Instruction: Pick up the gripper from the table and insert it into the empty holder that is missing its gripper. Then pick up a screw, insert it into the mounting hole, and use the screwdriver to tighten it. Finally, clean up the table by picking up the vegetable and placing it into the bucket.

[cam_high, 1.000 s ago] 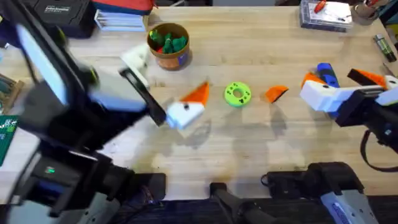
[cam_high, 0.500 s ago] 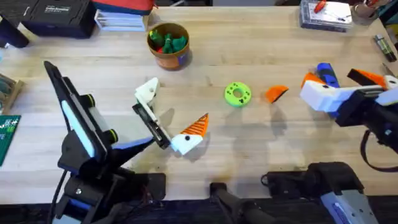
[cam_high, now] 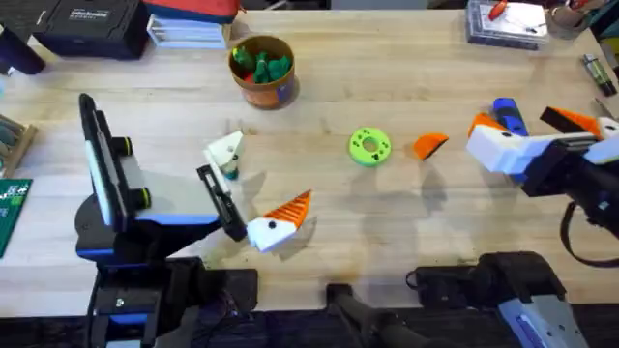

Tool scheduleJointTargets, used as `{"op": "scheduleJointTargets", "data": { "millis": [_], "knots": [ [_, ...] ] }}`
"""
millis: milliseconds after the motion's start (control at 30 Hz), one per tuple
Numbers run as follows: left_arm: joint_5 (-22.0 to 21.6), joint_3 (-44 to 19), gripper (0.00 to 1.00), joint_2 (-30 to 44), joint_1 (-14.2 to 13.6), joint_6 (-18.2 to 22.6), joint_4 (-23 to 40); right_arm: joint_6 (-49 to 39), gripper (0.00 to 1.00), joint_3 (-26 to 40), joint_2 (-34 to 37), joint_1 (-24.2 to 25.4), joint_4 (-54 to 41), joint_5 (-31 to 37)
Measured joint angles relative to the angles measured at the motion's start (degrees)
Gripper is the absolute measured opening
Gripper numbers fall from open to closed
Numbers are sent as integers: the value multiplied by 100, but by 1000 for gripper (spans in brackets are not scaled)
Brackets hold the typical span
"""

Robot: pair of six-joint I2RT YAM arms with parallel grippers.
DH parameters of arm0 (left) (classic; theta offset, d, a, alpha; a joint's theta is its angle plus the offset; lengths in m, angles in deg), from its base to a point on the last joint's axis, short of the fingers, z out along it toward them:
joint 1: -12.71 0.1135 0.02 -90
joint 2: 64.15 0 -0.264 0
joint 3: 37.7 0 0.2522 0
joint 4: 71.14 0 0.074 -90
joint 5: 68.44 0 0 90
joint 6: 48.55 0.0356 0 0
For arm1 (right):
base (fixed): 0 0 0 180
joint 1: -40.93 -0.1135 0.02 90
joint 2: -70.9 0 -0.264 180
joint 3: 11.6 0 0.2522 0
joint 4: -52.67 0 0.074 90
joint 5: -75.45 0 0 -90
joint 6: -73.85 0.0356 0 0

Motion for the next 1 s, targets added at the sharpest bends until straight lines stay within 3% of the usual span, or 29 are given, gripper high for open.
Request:
{"op": "scheduleJointTargets", "data": {
  "millis": [133,233,1000],
  "knots": [
    [643,0,986,1,468,-316,127,0,994,0,0,0,0,0],
    [875,0,986,0,638,-439,169,2,994,0,0,0,0,2],
    [1143,0,986,0,653,-569,214,0,994,0,0,0,0,2]
  ]
}}
